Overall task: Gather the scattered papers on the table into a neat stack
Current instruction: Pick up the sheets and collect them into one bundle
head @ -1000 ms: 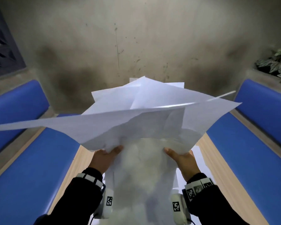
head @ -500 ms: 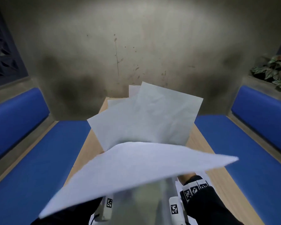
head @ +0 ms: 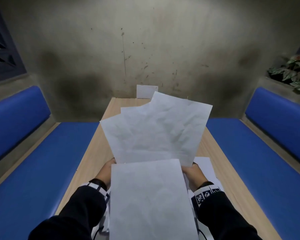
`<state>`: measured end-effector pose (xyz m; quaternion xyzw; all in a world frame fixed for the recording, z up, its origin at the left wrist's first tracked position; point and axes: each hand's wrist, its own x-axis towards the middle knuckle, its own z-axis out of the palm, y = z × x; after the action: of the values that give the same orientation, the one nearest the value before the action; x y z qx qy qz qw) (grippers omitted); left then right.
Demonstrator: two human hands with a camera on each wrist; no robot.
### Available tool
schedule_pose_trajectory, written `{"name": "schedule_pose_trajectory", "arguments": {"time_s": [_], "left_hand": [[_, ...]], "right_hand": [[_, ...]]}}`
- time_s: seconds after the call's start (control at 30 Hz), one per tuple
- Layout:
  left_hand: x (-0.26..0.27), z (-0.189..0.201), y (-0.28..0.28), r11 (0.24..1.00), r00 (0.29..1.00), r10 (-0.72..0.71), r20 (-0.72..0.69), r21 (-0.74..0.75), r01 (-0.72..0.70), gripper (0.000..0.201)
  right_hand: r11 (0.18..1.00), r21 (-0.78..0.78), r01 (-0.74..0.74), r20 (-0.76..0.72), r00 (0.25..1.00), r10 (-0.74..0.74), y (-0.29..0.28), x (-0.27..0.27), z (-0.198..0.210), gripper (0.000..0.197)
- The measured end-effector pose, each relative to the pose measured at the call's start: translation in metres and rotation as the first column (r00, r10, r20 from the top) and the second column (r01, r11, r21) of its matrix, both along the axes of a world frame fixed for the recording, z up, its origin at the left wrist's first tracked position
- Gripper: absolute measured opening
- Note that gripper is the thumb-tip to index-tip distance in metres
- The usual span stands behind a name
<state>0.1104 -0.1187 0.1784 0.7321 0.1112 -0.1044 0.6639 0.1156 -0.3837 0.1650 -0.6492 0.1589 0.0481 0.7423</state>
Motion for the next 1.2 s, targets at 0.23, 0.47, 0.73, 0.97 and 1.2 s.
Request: {"name": "schedule_pose_trajectory", "arguments": {"time_s": [0.23, 0.47, 0.73, 0.97, 1.2], "left_hand": [[-0.033, -0.052, 0.011, 0.948, 0.959, -0.043, -0.280, -0.316, -0.050, 0.078], [-0.051, -0.065, 0.014, 0.981, 0.966, -0.188, -0.176, 0.004, 0.192, 0.082], [-0.023, 0.023, 0.001, 0.999, 0.956, 0.022, 0.293, 0.026, -0.031, 0.021], [-0.033, 0.032, 0.003, 0.996, 0.952, 0.086, 0.294, -0.032, -0.080, 0.013], [-0.035, 0.019, -0.005, 0.993, 0.954, 0.043, 0.297, 0.089, -0.072, 0.014]], "right_hand": [[0.993, -0.026, -0.114, -0.236, 0.966, 0.105, -0.007, -0.027, -0.027, 0.029], [0.954, 0.120, -0.274, -0.191, 0.937, 0.293, -0.011, -0.040, -0.050, 0.093], [0.994, -0.106, 0.006, 0.261, 0.965, 0.023, 0.004, -0.028, 0.037, 0.016], [0.983, -0.167, -0.072, 0.424, 0.895, 0.138, 0.004, -0.039, 0.055, 0.022], [0.955, -0.228, -0.189, 0.237, 0.941, 0.243, 0.011, -0.037, 0.026, 0.033]]}}
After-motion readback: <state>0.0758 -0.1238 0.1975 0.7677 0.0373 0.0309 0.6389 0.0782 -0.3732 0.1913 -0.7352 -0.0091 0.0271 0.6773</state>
